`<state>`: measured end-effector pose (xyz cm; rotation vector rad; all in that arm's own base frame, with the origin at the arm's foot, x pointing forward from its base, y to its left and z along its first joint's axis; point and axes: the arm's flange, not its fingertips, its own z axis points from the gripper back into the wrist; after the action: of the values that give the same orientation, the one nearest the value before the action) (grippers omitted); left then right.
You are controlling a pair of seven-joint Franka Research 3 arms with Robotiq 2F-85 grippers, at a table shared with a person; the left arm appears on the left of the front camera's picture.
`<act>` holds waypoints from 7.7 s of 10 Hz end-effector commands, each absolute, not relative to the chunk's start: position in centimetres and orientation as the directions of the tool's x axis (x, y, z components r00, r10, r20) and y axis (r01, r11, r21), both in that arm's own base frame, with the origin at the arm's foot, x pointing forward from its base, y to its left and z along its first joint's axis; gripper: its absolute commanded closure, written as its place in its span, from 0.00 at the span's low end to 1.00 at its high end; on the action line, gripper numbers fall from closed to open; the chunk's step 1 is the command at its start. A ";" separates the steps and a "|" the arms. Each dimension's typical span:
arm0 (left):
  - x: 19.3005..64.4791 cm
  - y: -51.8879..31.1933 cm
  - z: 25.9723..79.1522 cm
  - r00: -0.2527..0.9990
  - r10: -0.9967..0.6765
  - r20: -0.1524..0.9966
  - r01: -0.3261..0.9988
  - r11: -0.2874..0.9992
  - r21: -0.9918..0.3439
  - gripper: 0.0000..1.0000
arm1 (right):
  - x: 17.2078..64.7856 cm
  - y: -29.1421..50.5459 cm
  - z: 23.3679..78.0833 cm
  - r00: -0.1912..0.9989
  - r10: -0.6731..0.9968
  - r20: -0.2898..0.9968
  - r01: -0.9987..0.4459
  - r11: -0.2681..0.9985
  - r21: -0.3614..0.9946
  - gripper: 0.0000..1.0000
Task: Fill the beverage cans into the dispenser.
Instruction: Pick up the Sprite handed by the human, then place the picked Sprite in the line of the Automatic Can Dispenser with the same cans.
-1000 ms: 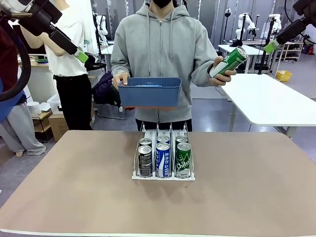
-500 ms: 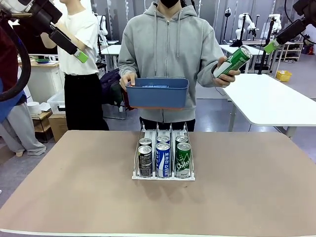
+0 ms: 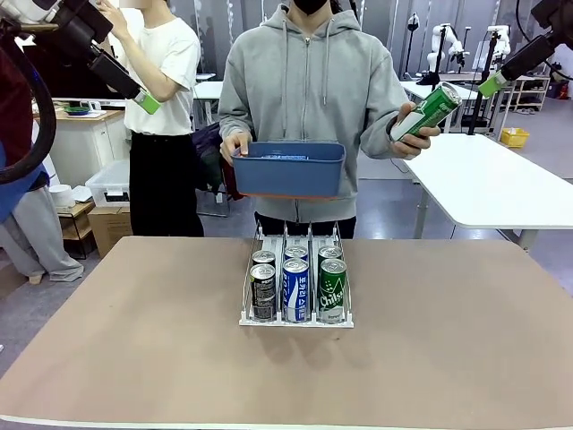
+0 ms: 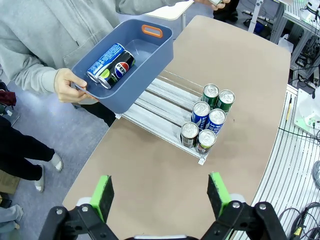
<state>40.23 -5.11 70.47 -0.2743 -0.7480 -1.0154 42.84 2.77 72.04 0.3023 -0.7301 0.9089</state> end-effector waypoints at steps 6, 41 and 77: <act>40.4 -4.9 70.4 0.316 -0.664 0.677 0.841 0.527 0.125 0.00 | 47.1 4.6 70.3 0.373 0.614 0.695 -0.842 0.539 -0.024 0.00; 40.4 -4.9 70.4 0.316 -0.664 0.677 0.841 0.527 0.125 0.00 | 50.0 8.2 67.3 0.395 0.656 0.643 -0.867 0.497 0.027 0.61; 40.4 -4.9 70.4 0.316 -0.664 0.677 0.841 0.527 0.125 0.00 | 33.2 17.5 60.7 0.547 0.709 0.445 -0.819 0.564 0.106 0.42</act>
<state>40.28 -5.09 70.44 -0.2743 -0.7473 -1.0146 34.10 17.36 61.65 0.2872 -0.3342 0.9177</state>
